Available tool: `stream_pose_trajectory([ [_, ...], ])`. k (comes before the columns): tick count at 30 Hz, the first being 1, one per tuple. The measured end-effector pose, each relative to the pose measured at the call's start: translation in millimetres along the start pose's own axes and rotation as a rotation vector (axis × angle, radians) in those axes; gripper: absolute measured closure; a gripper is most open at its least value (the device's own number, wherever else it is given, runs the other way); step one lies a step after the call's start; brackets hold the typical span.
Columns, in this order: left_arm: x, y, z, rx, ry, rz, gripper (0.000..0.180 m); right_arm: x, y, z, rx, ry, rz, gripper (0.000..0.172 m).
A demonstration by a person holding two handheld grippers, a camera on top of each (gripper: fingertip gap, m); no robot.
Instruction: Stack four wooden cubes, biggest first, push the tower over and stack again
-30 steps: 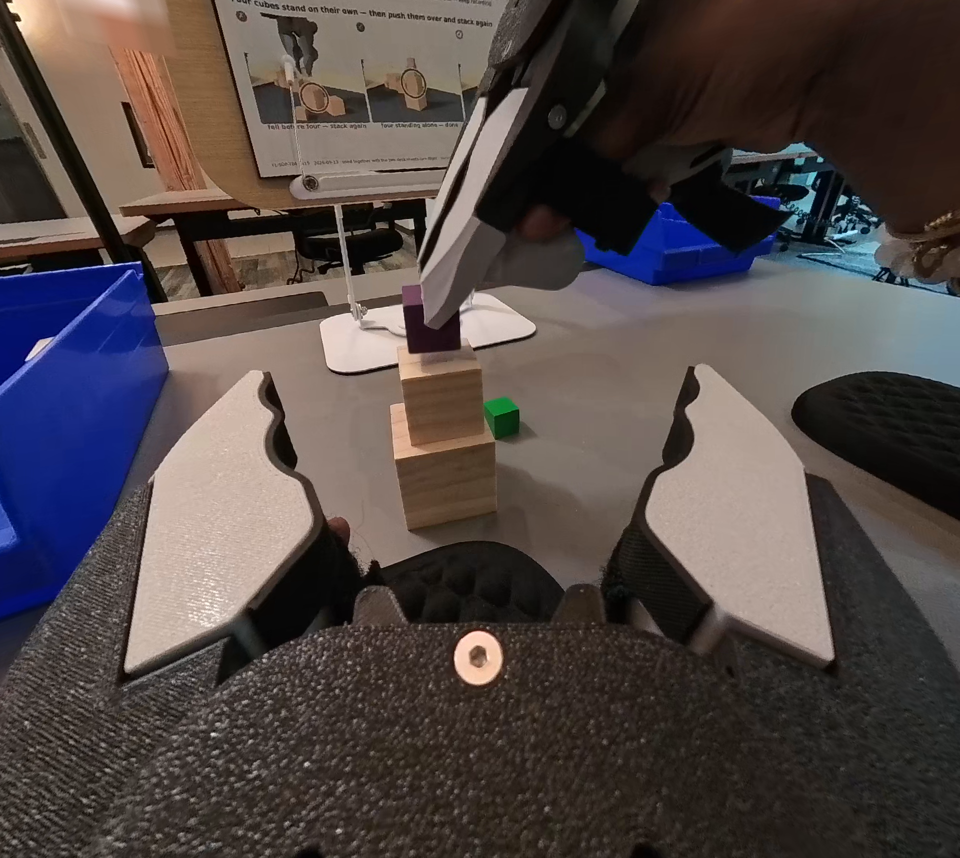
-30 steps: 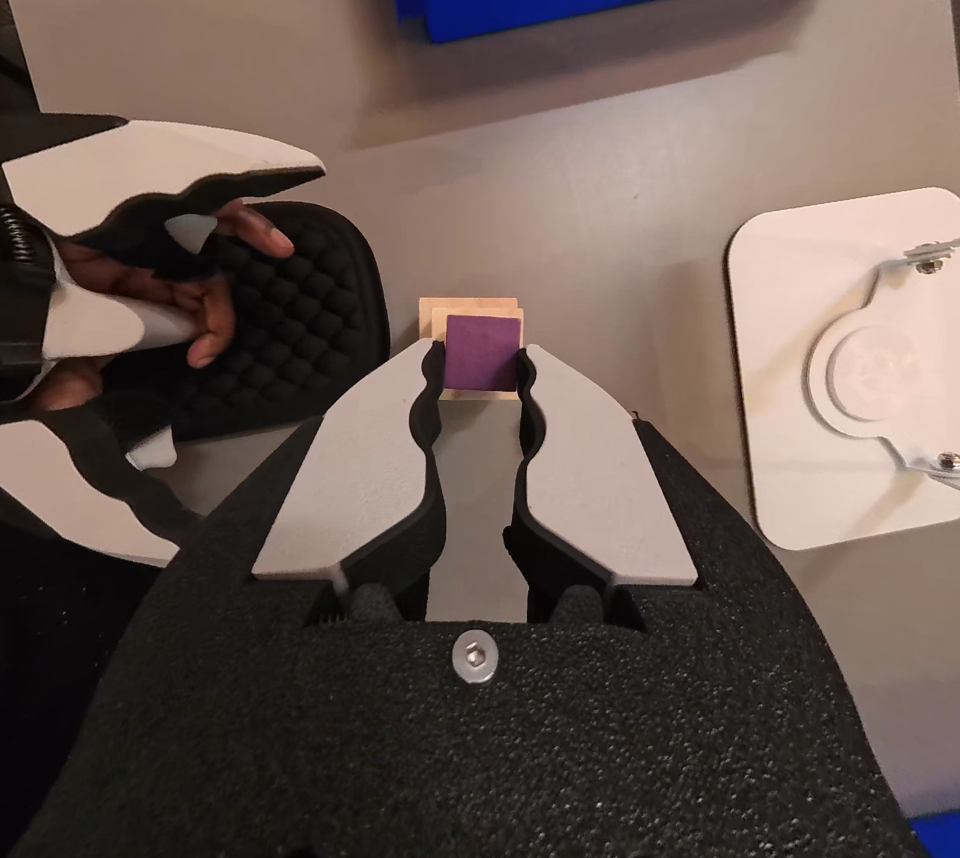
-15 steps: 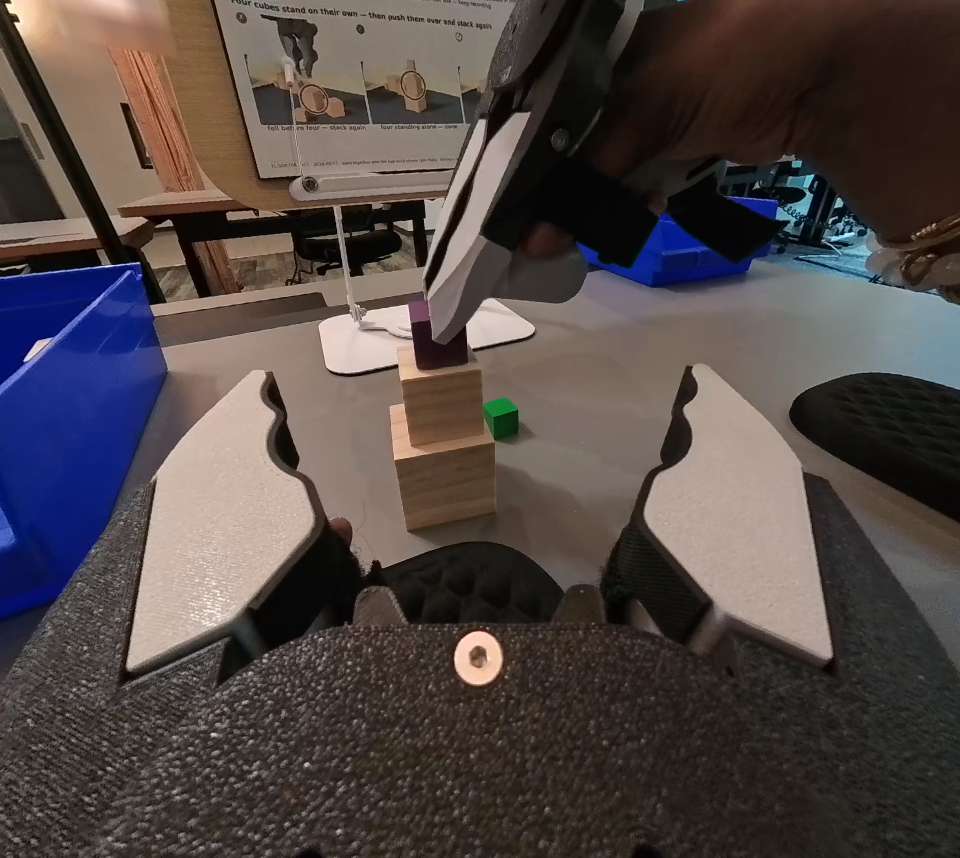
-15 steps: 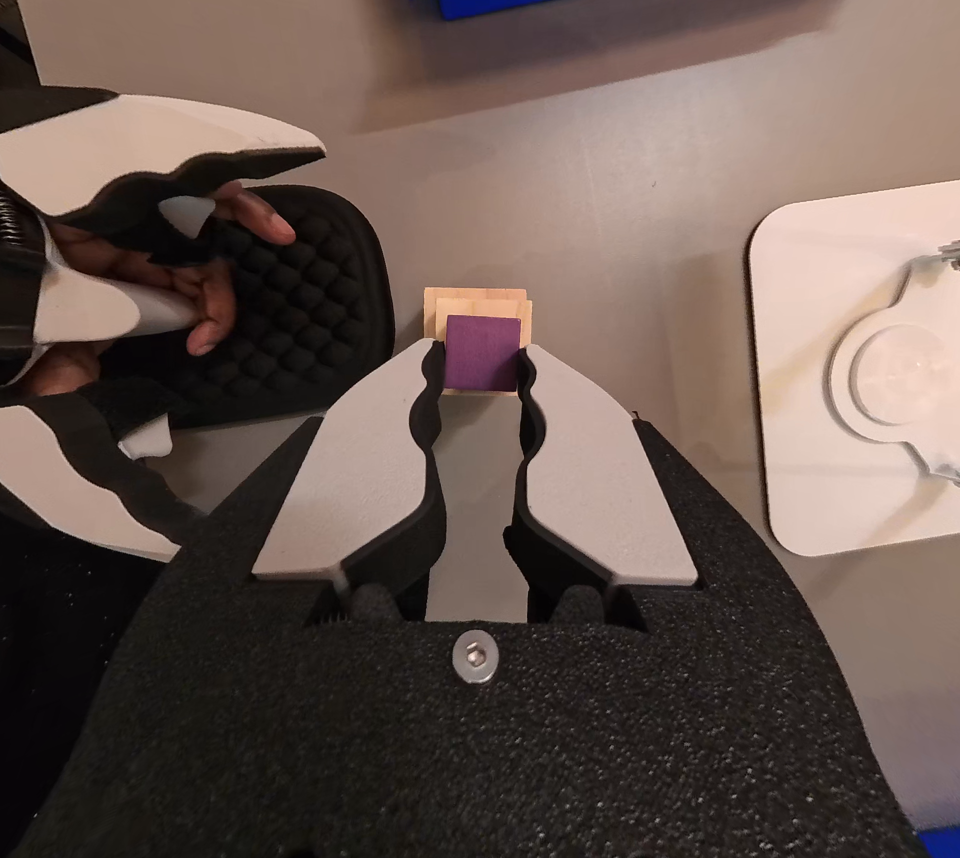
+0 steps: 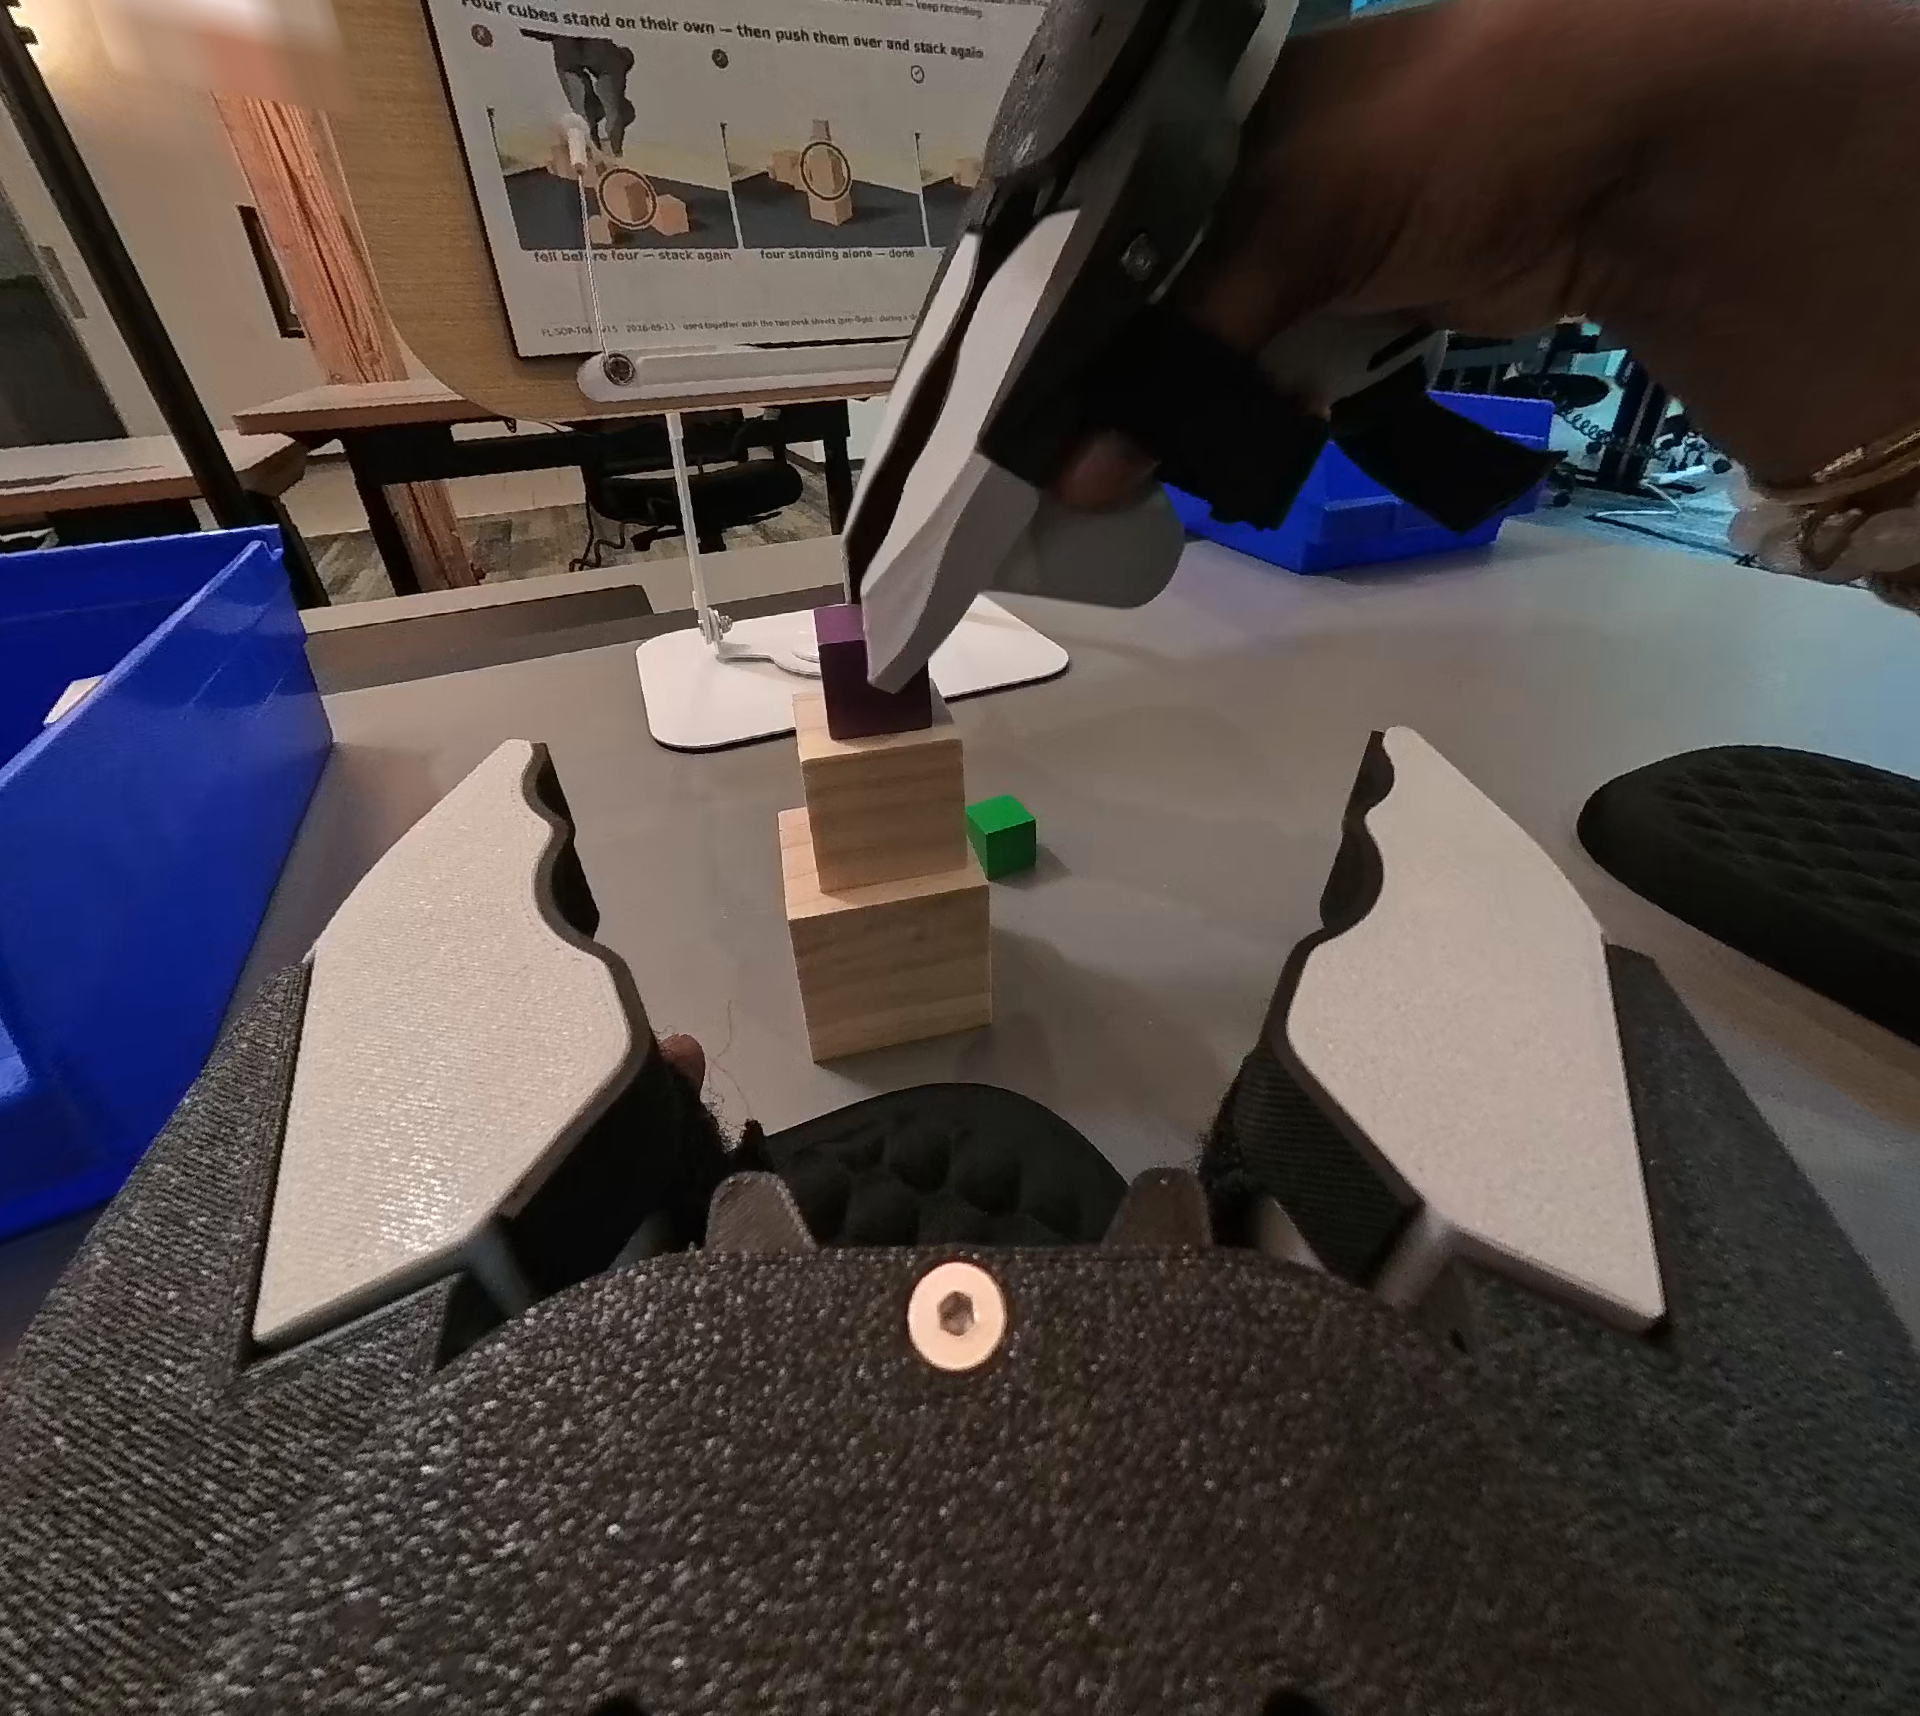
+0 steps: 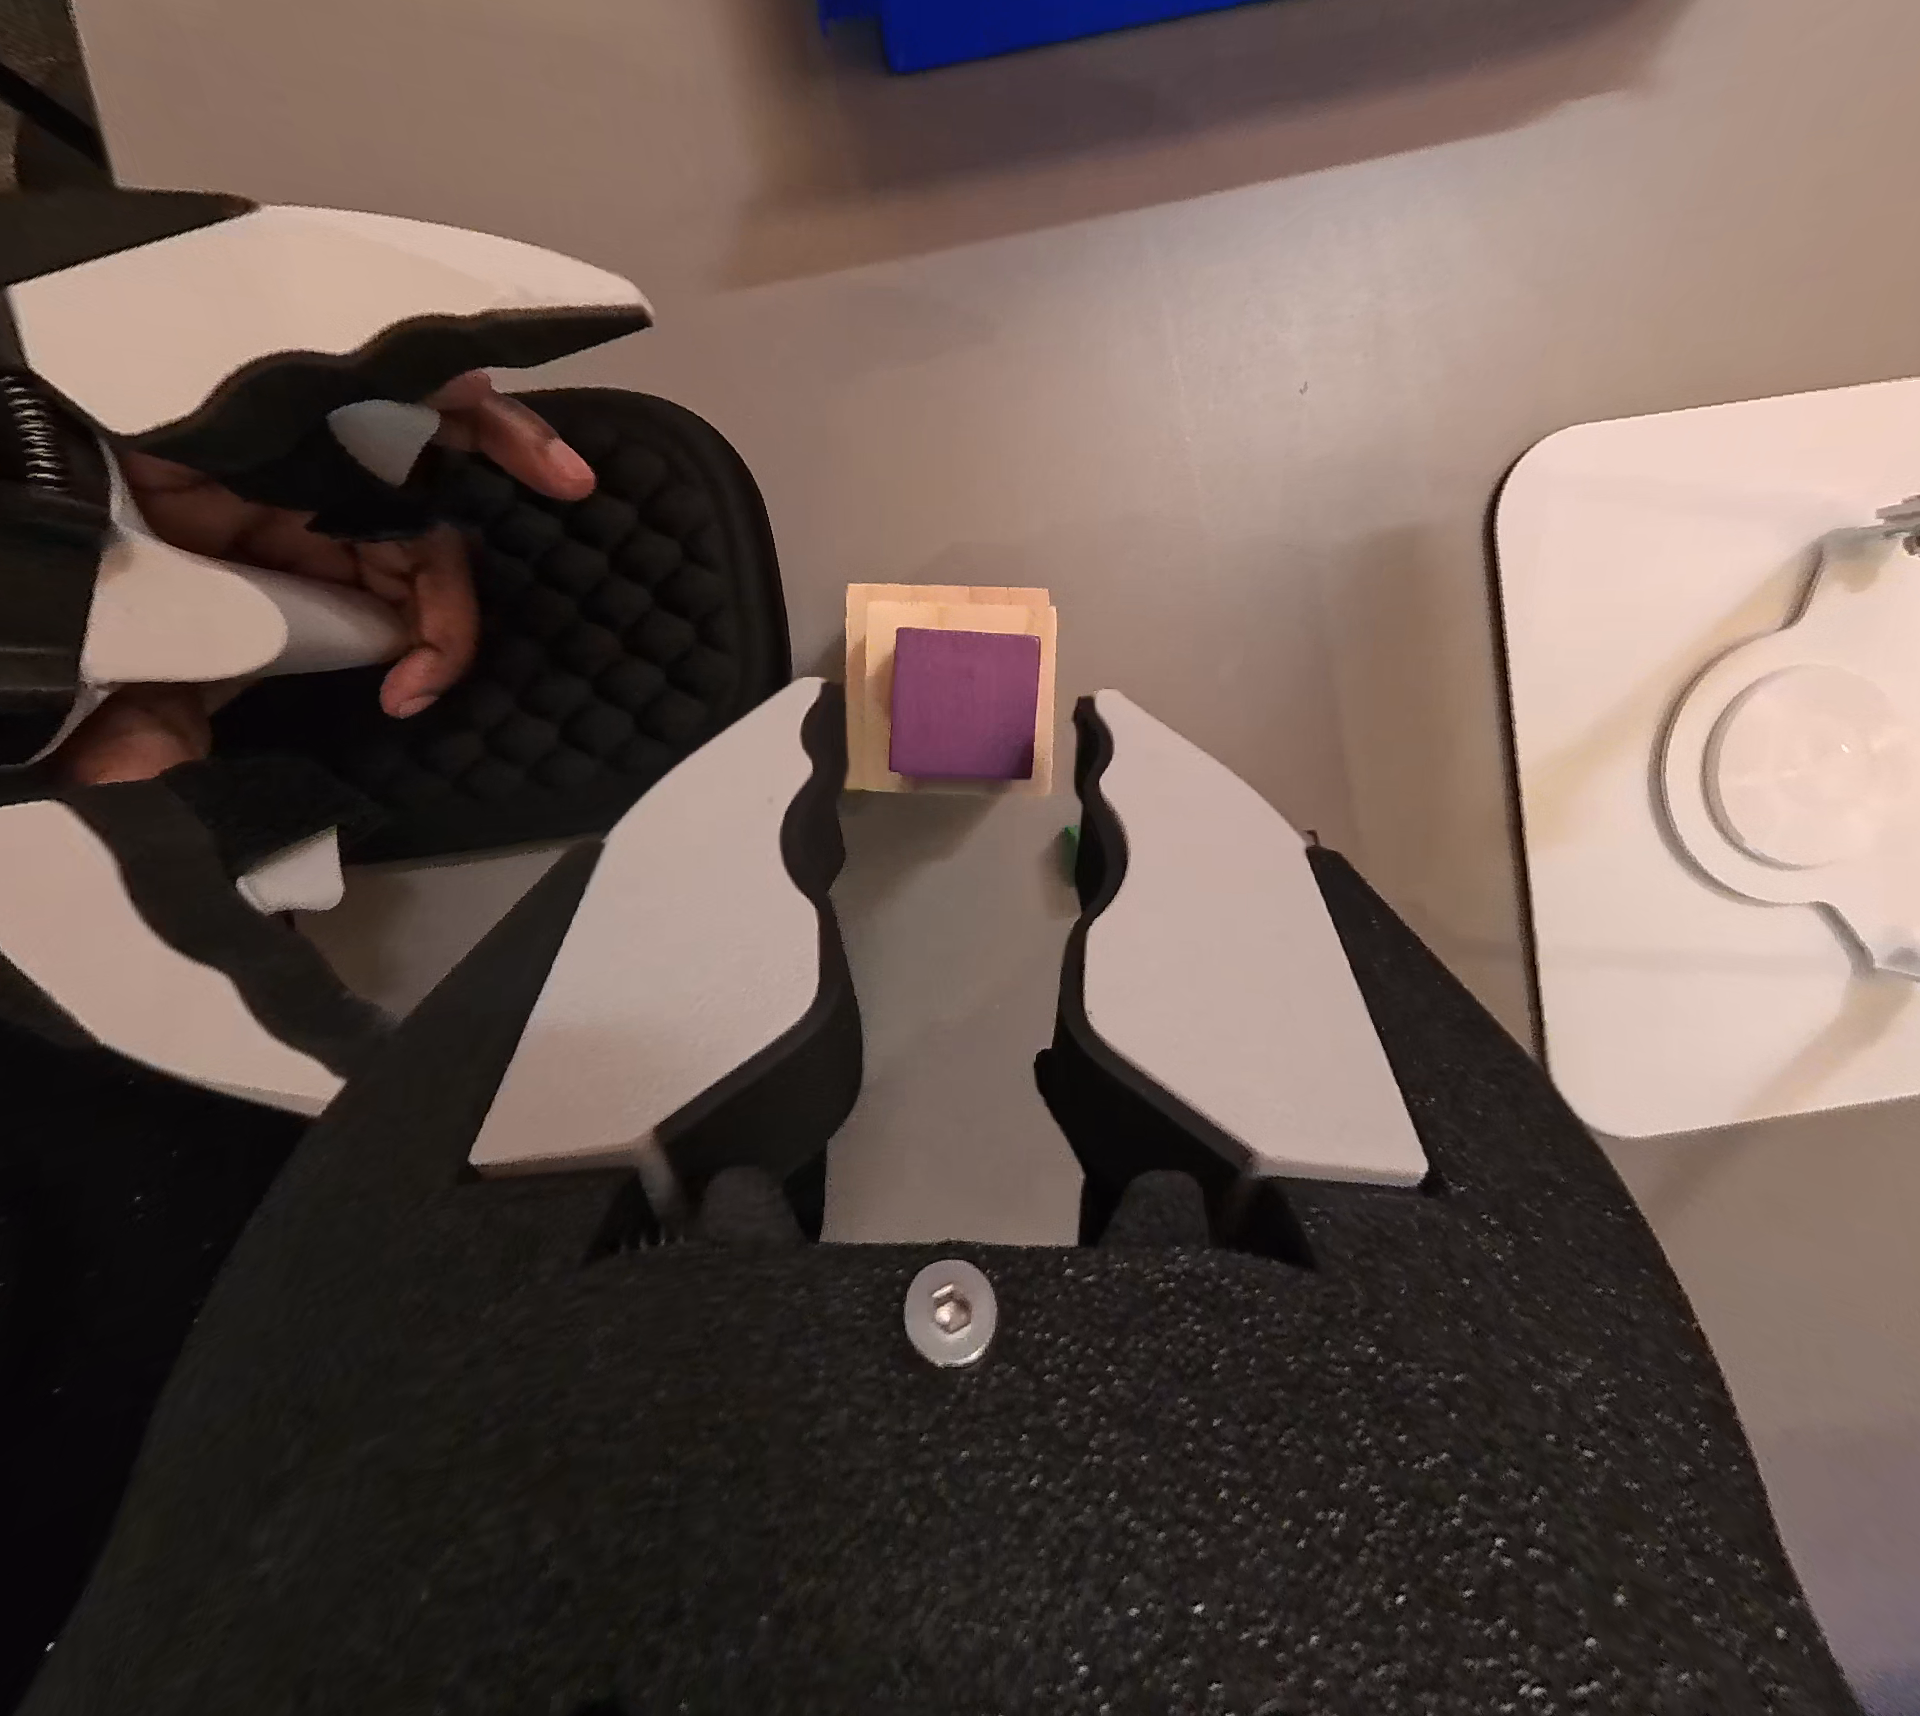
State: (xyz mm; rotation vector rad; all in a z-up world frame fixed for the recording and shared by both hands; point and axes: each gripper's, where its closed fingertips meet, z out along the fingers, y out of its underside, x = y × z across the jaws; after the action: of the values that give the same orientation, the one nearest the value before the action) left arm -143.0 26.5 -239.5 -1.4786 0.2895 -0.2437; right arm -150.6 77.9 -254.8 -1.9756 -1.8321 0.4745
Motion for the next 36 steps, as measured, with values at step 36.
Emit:
stream_pose_trajectory([
  [36, -0.8, 0.7, 0.6, -0.003, 0.000, -0.009, 0.043, 44.8, 63.7, 26.4, -0.040, -0.036, -0.110, 0.151],
])
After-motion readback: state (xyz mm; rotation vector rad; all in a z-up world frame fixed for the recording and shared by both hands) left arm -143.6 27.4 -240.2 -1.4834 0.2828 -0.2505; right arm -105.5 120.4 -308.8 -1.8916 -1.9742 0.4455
